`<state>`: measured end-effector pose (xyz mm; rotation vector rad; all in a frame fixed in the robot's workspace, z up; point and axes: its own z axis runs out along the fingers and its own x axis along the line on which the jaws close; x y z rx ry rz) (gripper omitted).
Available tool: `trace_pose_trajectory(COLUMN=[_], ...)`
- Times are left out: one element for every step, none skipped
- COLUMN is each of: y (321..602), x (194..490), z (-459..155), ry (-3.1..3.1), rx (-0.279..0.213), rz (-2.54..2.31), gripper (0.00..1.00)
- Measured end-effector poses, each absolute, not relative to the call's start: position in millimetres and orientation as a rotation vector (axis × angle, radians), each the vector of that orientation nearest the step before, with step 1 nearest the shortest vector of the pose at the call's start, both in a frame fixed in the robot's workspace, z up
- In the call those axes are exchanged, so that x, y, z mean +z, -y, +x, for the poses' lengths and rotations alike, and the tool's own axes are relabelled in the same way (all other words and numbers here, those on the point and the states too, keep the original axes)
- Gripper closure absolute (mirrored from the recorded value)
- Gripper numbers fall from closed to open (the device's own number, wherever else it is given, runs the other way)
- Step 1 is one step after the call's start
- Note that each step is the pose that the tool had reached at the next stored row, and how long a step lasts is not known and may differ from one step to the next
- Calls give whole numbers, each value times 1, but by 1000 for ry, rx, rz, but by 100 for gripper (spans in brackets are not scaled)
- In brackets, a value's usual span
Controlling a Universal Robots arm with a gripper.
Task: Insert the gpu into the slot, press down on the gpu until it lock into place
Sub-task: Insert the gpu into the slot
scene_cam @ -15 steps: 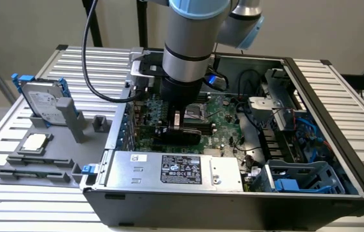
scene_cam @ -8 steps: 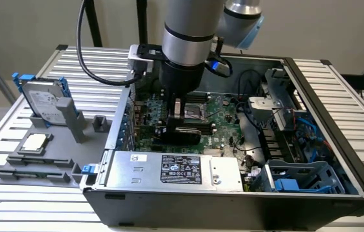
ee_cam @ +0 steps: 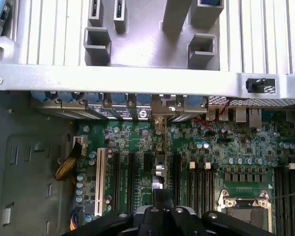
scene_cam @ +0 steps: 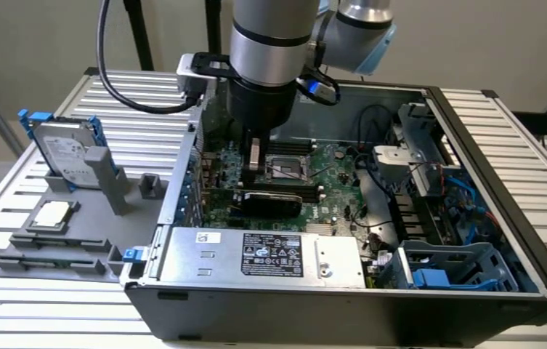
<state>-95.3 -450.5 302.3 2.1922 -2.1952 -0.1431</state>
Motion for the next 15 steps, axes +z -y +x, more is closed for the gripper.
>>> trace_pose_trajectory(y=[451,451,451,451,451,451,451,451,451,451,451,451,451,451,451], x=[302,302,302,302,302,302,302,302,302,302,302,302,302,302,302], z=[-97,-98,-99,-100,-100,-101,-102,-102,-103,-104,-104,-105,-106,-106,-107], ry=[2191,2186,2179,2172,2165,2158,2151,2144,2137,2130,2123,2115,2108,2101,2095], rx=[-150,-160,-173,-187,-199,-212,-224,-234,-243,-251,-259,-265,-271,-275,-280], rz=[2189,2183,2177,2170,2162,2155,2148,2141,2134,2127,2120,2113,2106,2100,2093], gripper=[89,89,89,89,89,89,89,89,89,89,89,89,89,89,89])
